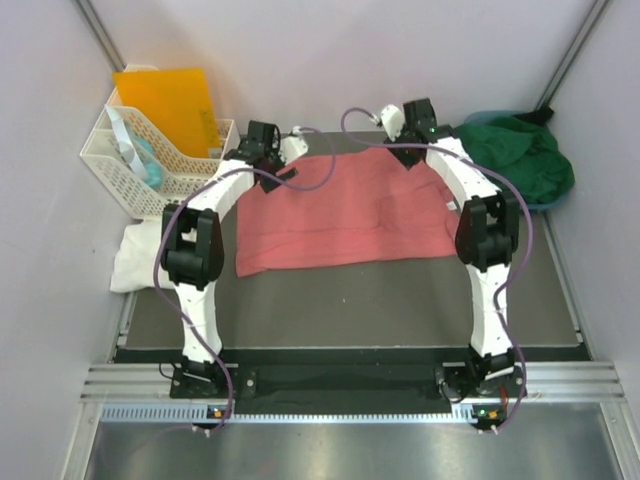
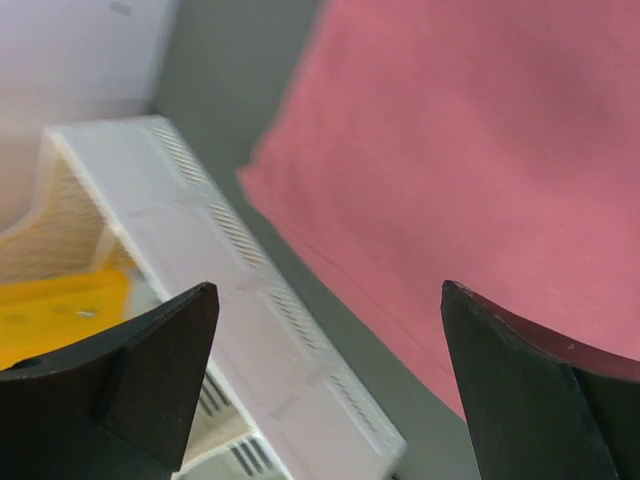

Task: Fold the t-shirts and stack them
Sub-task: Fold the flattened tshirt in 1/3 of the way

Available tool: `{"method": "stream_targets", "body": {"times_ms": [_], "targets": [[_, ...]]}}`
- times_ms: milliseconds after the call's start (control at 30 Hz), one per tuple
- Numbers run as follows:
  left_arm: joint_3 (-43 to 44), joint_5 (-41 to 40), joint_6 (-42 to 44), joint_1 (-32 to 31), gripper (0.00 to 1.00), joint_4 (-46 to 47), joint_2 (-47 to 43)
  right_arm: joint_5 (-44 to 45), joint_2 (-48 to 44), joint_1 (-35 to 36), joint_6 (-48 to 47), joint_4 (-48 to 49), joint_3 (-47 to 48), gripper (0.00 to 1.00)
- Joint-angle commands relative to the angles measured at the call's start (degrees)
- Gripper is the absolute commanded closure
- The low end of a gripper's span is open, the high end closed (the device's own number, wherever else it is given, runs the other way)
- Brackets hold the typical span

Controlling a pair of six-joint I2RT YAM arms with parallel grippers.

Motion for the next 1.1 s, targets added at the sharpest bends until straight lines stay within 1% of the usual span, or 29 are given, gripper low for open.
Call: {"method": "stream_targets", "body": {"times_ms": [0,33,67,100,133,167,200,233,267,300,367,400,433,467,500,533,567,600,667,700,767,833,900,967,1067], "targets": [[-8.3,6.9,-0.7,0.1,0.04,-5.5,-11.6,-6.3,-10.9,-1.1,-4.5,-1.8,-14.7,0.61],[-14.0,9.3,0.9,-0.1,0.04,-5.1,-14.0,-7.6,-15.6,-1.6,-6.5,-1.9,-17.7,0.62],[-17.2,11.9,4.4,-0.1,0.04,-4.6,-16.5,-9.5,-18.0,-1.7,-10.6,-1.7,-23.6,0.61],[-23.3,12.8,7.2,-0.3,0.04,-4.3,-21.3,-10.2,-20.3,-1.7,-13.0,-1.8,-26.2,0.61],[-26.6,12.8,9.6,-0.6,0.04,-1.8,-23.9,-10.1,-24.5,-1.7,-15.8,-1.6,-29.0,0.6],[-30.0,12.9,13.7,-0.8,0.04,-0.4,-26.4,-10.0,-26.6,-1.6,-20.1,-1.4,-33.7,0.59],[-35.9,13.9,15.7,-0.9,0.03,1.0,-30.9,-9.9,-28.4,-1.6,-21.9,-1.7,-35.6,0.59],[-38.6,14.9,17.3,-1.1,0.03,2.4,-33.1,-9.8,-31.4,-1.3,-23.6,-2.5,-37.4,0.57],[-40.8,15.6,21.0,-1.1,0.02,3.5,-35.3,-9.8,-32.7,-1.1,-26.8,-3.5,-40.0,0.57],[-44.8,17.1,22.9,-1.3,0.02,3.8,-39.5,-9.7,-34.0,-1.0,-28.0,-3.9,-41.3,0.56],[-49.1,18.5,27.7,-1.6,0.01,5.6,-43.5,-8.8,-37.3,-0.6,-31.0,-4.1,-45.3,0.54],[-53.4,18.7,29.0,-1.8,0.01,6.2,-46.8,-8.8,-39.1,-0.4,-31.9,-4.1,-46.7,0.53],[-55.5,18.9,30.5,-2.9,0.01,6.4,-48.4,-8.5,-39.7,-0.2,-32.7,-4.0,-48.1,0.52],[-57.7,18.5,34.2,-3.5,0.01,6.4,-49.9,-8.5,-40.3,0.0,-33.6,-3.8,-51.0,0.52],[-62.4,18.1,35.1,-4.1,0.01,8.3,-52.8,-8.5,-41.5,0.5,-34.1,-3.6,-52.4,0.52],[-64.6,17.9,37.0,-5.1,0.01,9.4,-54.3,-8.0,-42.2,0.7,-34.2,-1.9,-54.1,0.52],[-66.7,17.7,37.9,-5.6,0.01,10.0,-55.3,-7.6,-42.7,1.0,-35.0,-0.9,-57.7,0.51],[-70.3,17.6,38.3,-6.1,0.01,11.8,-57.1,-7.6,-43.5,1.7,-35.5,0.0,-59.3,0.51],[-73.3,15.5,39.1,-7.9,0.01,13.7,-58.1,-6.9,-44.1,2.6,-36.4,2.8,-63.4,0.51],[-75.3,15.0,38.6,-8.4,0.01,16.3,-58.2,-6.9,-44.5,3.2,-36.5,3.8,-64.5,0.51],[-76.1,13.4,37.8,-9.1,0.01,17.5,-57.3,-6.0,-44.4,3.8,-37.2,7.1,-67.2,0.5],[-75.7,12.0,34.9,-9.8,0.01,19.5,-54.6,-5.1,-43.8,4.6,-38.1,10.2,-69.1,0.49],[-74.5,9.7,33.8,-10.5,0.01,19.7,-50.9,-4.3,-43.1,5.3,-38.9,13.4,-70.3,0.48],[-73.4,7.8,31.8,-10.9,0.01,22.0,-47.4,-3.1,-42.4,5.7,-39.8,16.1,-72.5,0.48],[-71.3,7.7,30.8,-11.4,0.01,22.3,-43.4,-3.0,-39.8,6.3,-40.1,17.9,-72.8,0.48]]}}
